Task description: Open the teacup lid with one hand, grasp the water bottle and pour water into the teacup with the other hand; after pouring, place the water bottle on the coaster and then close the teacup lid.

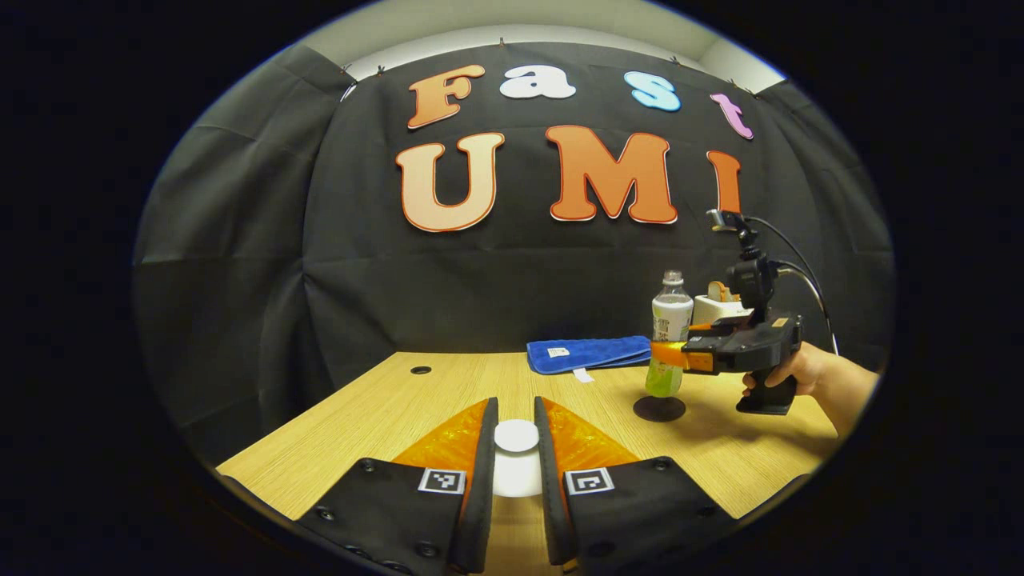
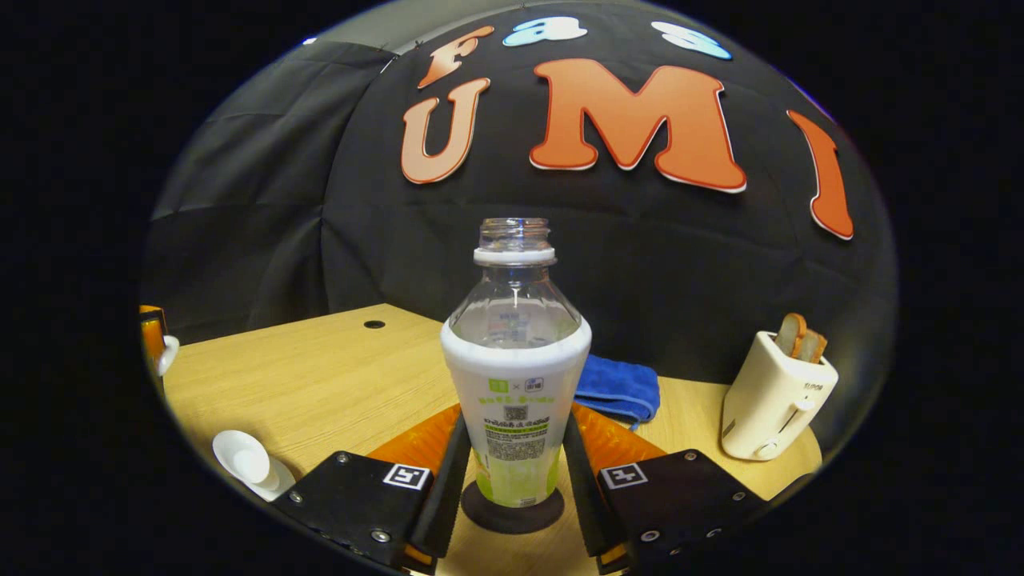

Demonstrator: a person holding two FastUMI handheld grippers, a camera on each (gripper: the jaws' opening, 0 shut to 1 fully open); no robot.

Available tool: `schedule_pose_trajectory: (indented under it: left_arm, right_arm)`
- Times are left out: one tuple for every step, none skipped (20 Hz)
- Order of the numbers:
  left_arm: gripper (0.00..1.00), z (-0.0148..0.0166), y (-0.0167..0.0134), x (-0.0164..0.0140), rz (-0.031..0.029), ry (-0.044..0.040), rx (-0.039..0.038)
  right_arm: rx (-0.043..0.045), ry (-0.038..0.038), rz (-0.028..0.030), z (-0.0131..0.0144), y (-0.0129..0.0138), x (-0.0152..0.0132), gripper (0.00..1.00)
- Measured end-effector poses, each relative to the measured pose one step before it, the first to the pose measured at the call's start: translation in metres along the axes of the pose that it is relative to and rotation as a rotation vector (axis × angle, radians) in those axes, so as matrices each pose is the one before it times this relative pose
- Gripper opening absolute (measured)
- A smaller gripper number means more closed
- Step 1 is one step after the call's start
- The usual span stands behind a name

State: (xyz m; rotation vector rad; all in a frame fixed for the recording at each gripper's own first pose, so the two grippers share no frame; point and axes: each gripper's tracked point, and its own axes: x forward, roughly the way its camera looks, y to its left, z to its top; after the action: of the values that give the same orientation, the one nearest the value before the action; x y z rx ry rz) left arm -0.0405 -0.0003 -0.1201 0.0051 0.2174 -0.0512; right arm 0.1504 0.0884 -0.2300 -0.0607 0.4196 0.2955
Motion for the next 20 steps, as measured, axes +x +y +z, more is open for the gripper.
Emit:
schedule_pose_trajectory:
  left_arm:
    - [0.31, -0.0004, 0.00035, 0.00041, -0.00003, 0.0031, -0.00196]
    - [0.31, -0.00124, 0.00123, -0.00004, 0.00376, 0.00335, 0.0001]
    - [0.31, -0.00129, 0.00129, 0.00165, 0.00115, 0.00194, -0.00135]
    - [0.31, -0.00097, 0.00071, 0.00004, 0.00238, 0.00266, 0.00083]
    - [0.31, -0.00088, 0.00092, 0.00173, -0.00062, 0.00222, -0.00249]
    - [0.31, -0.00083, -0.00091, 0.00134, -0.0009, 0.00316, -0.00172]
    - [0.31, -0.00076, 0.00129, 0.00114, -0.00008, 0.00139, -0.00432]
    - [0.31, -0.00041, 0.0009, 0.00152, 0.0008, 0.0019, 0.00054]
    - [0.31, 0.0001, 0.00052, 0.00094, 0.00317, 0.001, 0.00174]
    - [0.31, 0.00007, -0.00126, 0.00243, -0.00448, 0.00003, 0.00183]
    - [0.31, 0.00174, -0.00189, 0.00202, -0.0048, -0.00192, 0.00097]
    - [0.31, 0.00035, -0.00256, 0.00216, -0.00884, -0.00113, -0.00125]
    - [0.31, 0.00018, -0.00279, 0.00202, -0.00762, -0.00228, -0.00191]
    - [0.31, 0.00088, -0.00344, 0.00264, -0.01244, -0.00327, -0.0042]
    - [0.31, 0.00015, -0.00336, 0.00214, -0.01034, 0.00137, -0.00248]
    - [0.31, -0.00079, -0.00259, 0.0026, -0.00913, -0.00055, -0.00473]
    - [0.31, -0.00079, -0.00367, 0.00287, -0.01302, 0.00046, -0.00567]
    - [0.28, -0.00275, -0.00476, 0.004, -0.01361, 0.00356, -0.00827]
    - [0.31, -0.00321, -0.00485, 0.00314, -0.01365, 0.00521, -0.00489]
    - [0.31, -0.0032, -0.00381, 0.00249, -0.00863, 0.00834, -0.00349]
  right_arm:
    - [0.00438, 0.02025, -0.00453, -0.01, -0.0008, 0.00292, 0.6]
    - [0.00755, 0.01819, 0.00273, -0.00841, 0.00129, 0.00221, 0.63]
    - [0.00808, 0.00924, 0.00324, 0.00053, 0.0019, 0.00144, 0.63]
    - [0.00816, 0.0098, -0.00261, -0.00211, -0.00088, 0.00298, 0.63]
    - [0.00953, 0.0049, 0.00208, -0.00737, -0.00035, 0.0026, 0.63]
    - [0.01488, -0.00821, 0.00515, -0.00027, -0.00154, 0.00088, 0.63]
    - [0.01109, 0.0096, -0.00015, -0.00105, -0.00108, 0.002, 0.63]
    - [0.01072, 0.00503, 0.00427, 0.00044, -0.00069, -0.00059, 0.63]
    - [0.00065, 0.00231, 0.00341, 0.00033, -0.00034, 0.00092, 0.6]
    - [0.00028, -0.00117, 0.00282, 0.00048, -0.00079, 0.00092, 0.63]
    - [-0.00015, 0.00404, -0.00367, -0.00199, -0.00104, -0.00025, 0.63]
    - [-0.00374, 0.01408, -0.00414, -0.00395, -0.00012, -0.00043, 0.64]
    - [-0.00275, 0.01161, 0.00848, -0.003, 0.00161, -0.00009, 0.68]
    - [-0.00777, 0.00599, 0.00027, -0.00255, -0.00021, -0.00107, 0.72]
    - [-0.00871, 0.00077, -0.00434, -0.00158, -0.00212, -0.00325, 0.76]
    - [-0.00836, -0.00034, -0.00106, 0.00008, -0.00088, -0.00292, 0.84]
    - [-0.00314, 0.00087, -0.00154, -0.00076, -0.00071, -0.00333, 0.88]
    - [-0.00205, 0.00159, -0.00118, -0.00029, -0.00163, -0.00407, 0.94]
    - [0.00052, -0.00618, -0.00173, 0.00141, -0.00149, -0.00625, 0.96]
    - [-0.00014, -0.00677, -0.00044, 0.00141, -0.00135, -0.0064, 0.98]
